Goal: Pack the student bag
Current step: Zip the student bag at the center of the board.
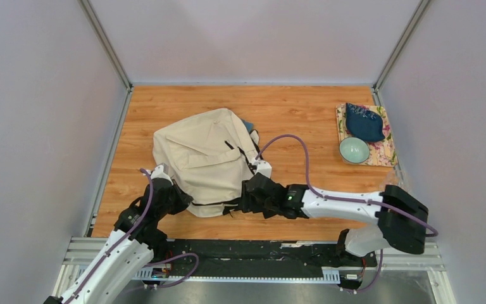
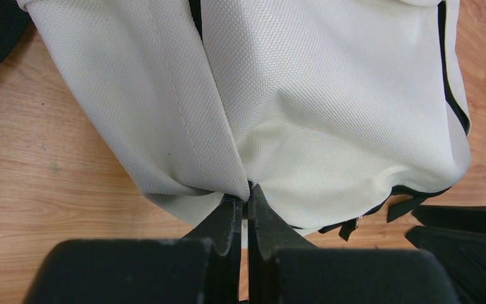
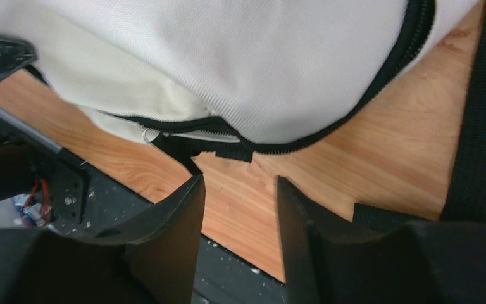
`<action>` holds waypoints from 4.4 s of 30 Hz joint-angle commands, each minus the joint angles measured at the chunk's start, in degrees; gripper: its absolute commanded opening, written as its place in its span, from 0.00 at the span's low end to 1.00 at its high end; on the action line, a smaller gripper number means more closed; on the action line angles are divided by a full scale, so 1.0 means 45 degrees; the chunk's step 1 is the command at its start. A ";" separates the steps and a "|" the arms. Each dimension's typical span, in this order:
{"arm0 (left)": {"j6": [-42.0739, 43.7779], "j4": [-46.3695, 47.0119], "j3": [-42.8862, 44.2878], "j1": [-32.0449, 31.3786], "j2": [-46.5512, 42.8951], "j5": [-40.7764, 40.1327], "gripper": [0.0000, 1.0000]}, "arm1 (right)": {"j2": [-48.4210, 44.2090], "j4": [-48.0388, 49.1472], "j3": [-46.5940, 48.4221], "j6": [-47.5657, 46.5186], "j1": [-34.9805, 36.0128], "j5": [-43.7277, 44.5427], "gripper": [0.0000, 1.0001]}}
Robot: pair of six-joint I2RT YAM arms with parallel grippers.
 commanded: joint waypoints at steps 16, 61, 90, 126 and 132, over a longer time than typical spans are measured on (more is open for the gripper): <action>-0.0413 0.0553 0.0588 0.0049 -0.0385 0.0578 0.00 | -0.1636 0.1279 -0.0774 0.5512 -0.0631 0.0940 0.51; -0.0823 0.0611 0.0764 0.0049 -0.0893 0.0480 0.00 | 0.1371 1.8232 -0.5931 0.2133 -0.2429 -0.1285 0.13; -0.0745 0.0768 0.0841 0.0030 -0.0756 0.0422 0.00 | -0.5930 0.3508 -0.3256 -0.1986 -0.1766 -0.1793 0.57; -0.0492 0.0046 0.1212 0.0049 -0.1146 -0.0008 0.00 | 0.0517 0.0107 0.1201 -0.2123 0.0698 0.0627 0.00; -0.0160 -0.0384 0.1427 0.0030 -0.1127 -0.0399 0.00 | -0.0870 0.0322 -0.0264 -0.2162 -0.0181 0.0024 0.00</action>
